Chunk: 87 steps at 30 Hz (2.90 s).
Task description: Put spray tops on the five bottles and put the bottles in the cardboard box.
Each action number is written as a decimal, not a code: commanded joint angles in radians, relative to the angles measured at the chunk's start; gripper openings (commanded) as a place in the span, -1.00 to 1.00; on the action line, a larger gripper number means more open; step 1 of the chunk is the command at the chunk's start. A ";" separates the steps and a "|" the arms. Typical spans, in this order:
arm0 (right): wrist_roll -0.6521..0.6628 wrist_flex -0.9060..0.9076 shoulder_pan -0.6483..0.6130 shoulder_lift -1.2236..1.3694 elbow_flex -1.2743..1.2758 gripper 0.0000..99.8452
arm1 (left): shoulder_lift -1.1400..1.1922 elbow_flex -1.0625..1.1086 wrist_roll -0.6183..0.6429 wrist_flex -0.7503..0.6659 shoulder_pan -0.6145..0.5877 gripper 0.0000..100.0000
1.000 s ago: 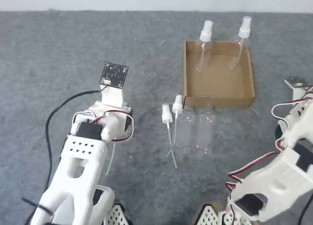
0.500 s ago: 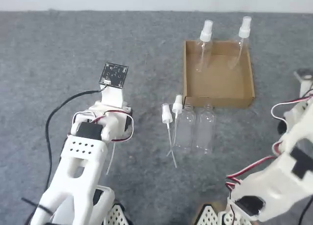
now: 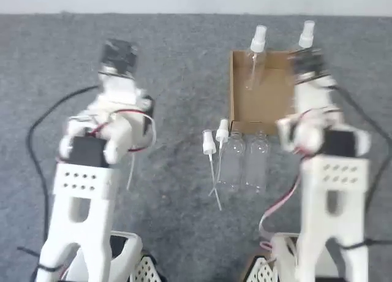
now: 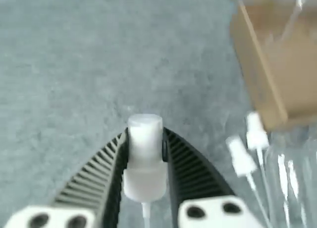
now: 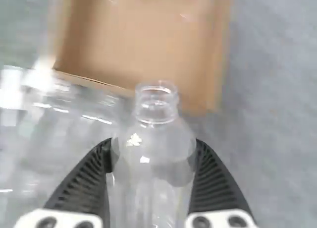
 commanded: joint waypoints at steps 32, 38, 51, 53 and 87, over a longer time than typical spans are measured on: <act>-0.153 -0.748 -0.808 -0.288 0.528 -0.99 | -0.298 -0.228 0.301 -0.250 0.000 -0.98; -0.190 -0.748 -0.808 -0.331 0.554 -0.99 | -0.247 -0.220 0.301 -0.249 0.049 -0.98; -0.195 -0.754 -0.808 -0.331 0.571 -0.99 | -0.241 -0.168 0.330 -0.259 0.101 -0.98; -0.193 -0.754 -0.808 -0.331 0.578 -0.99 | -0.241 -0.205 0.299 -0.258 0.072 -0.98; -0.262 -0.797 -0.728 -0.332 0.582 -0.99 | -0.242 -0.047 0.269 -0.048 0.127 -0.98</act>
